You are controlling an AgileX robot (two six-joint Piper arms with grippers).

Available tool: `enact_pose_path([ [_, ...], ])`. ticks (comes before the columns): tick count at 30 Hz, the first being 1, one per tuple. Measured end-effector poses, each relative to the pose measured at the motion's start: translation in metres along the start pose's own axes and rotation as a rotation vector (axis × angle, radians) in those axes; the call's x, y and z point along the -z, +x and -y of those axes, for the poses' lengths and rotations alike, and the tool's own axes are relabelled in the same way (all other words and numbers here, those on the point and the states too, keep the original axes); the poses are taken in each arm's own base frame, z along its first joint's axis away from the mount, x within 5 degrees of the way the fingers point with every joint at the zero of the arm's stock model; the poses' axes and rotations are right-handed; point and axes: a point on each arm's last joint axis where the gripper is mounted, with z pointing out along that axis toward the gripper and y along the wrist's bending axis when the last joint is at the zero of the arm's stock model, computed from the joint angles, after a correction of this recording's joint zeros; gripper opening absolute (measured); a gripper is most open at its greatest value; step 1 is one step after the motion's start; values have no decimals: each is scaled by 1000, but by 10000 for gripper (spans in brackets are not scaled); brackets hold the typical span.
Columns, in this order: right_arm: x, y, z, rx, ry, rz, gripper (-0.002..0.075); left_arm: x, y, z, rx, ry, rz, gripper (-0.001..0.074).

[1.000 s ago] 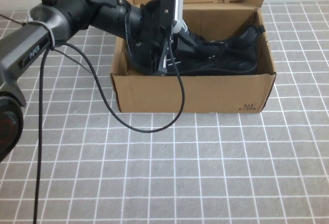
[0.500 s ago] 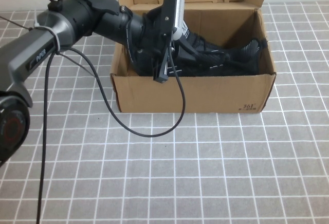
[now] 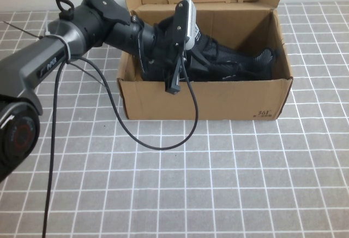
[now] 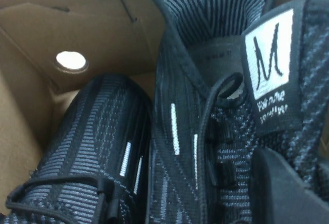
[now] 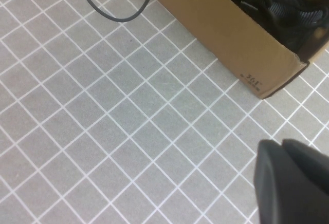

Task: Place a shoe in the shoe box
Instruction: Place the shoe in the shoe box

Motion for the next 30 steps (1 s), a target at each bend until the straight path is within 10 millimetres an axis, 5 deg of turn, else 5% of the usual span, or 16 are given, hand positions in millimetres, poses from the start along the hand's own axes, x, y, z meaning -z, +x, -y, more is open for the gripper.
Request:
enact_pose_path([
  [3, 0, 0, 0, 0, 0, 0, -16, 0, 0, 0, 11, 1, 0, 67],
  [10, 0, 0, 0, 0, -1, 0, -16, 5, -6, -2, 57, -20, 8, 395],
  [17, 0, 0, 0, 0, -1, 1, -16, 41, -44, -7, 82, -102, 30, 464],
  [22, 0, -1, -1, -5, -11, 8, -16, 80, -76, -7, 280, -169, 70, 426],
  [27, 0, -1, -1, -5, -9, 13, -16, 112, -105, -2, 415, -211, 108, 142],
  [30, 0, -2, -1, -7, -9, 22, -16, 128, -118, 3, 439, -228, 108, 41],
])
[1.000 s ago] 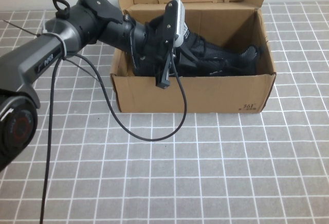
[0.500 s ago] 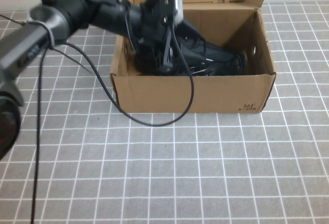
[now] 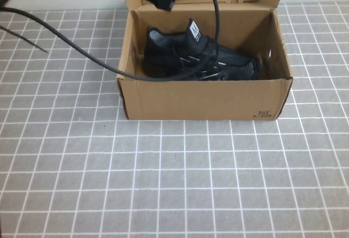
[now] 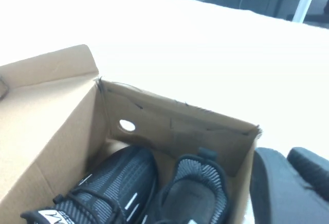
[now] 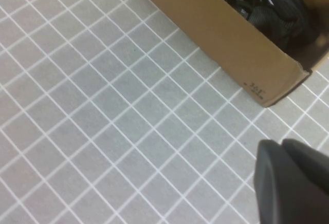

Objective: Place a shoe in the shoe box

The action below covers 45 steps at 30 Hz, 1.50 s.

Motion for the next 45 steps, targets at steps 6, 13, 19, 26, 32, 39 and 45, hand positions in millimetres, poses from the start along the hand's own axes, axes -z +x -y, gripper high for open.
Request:
enact_pose_path([
  [6, 0, -1, -1, -68, -10, 7, -16, 34, -22, 16, 67, -78, -32, 2],
  [13, 25, 12, -10, -115, 23, 32, -16, 107, -49, 49, 107, -386, -121, -1],
  [19, 77, 41, -30, -148, 82, 179, -16, 163, -36, 112, 143, -559, -57, -1],
  [26, 110, 86, -54, -163, 108, 310, -17, 204, 31, 206, 175, -719, 226, -1],
  [32, 90, 114, -58, -205, 105, 312, -16, 214, 108, 260, 157, -863, 421, -1],
  [39, 65, 112, -55, -261, 69, 551, -16, 194, 173, 273, 185, -921, 432, -1],
  [45, 21, 115, -38, -354, 104, 706, -16, 174, 221, 263, 232, -1032, 423, -1],
])
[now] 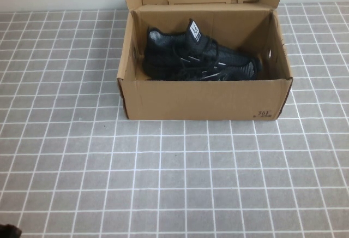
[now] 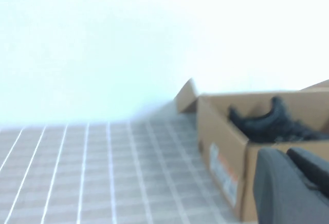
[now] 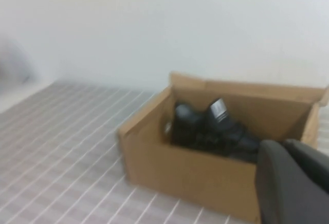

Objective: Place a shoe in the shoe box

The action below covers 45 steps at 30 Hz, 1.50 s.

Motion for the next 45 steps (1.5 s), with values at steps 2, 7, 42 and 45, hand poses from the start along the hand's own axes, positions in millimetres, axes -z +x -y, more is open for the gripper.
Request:
enact_pose_path([
  [2, -9, 9, 7, -15, 27, 54, -16, -1, 16, -2, 6, -28, -23, -1],
  [7, -23, 34, 20, -51, 74, 102, -16, -1, 45, -1, 17, -37, -126, -1],
  [42, -19, 128, 66, 59, 427, 220, -16, -1, 59, 6, 68, 30, -281, -1],
  [45, -16, 138, 65, 63, 422, 222, -17, -1, 59, 6, 68, 30, -281, -1],
])
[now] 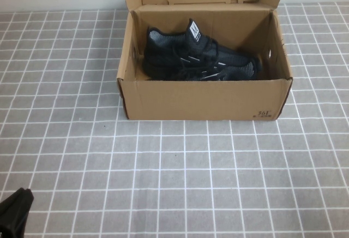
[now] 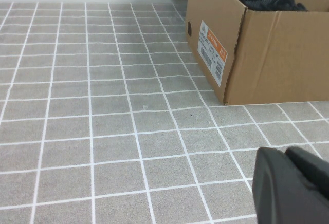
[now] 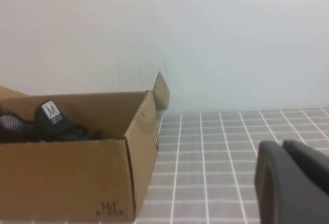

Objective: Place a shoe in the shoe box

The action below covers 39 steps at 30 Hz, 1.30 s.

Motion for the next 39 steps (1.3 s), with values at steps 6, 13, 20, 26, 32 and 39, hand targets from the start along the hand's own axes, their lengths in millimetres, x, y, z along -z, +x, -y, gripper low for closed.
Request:
enact_pose_path([
  [6, 3, 15, -1, 39, -15, -160, -16, 0, 0, 0, 0, 0, 0, -1],
  [13, 9, 35, -1, 78, -30, -386, -16, 0, 0, 0, 0, 0, 0, -1],
  [20, 9, 36, -1, 78, -31, -393, -17, 0, 0, 0, 0, 0, 0, -1],
  [26, 9, 36, -1, 78, -31, -393, -16, 0, 0, 0, 0, 0, 0, -1],
  [32, 9, 36, -1, 78, -31, -393, -17, 0, 0, 0, 0, 0, 0, -1],
  [39, 9, 36, -1, 78, -31, -396, -16, 0, 0, 0, 0, 1, -1, -1],
])
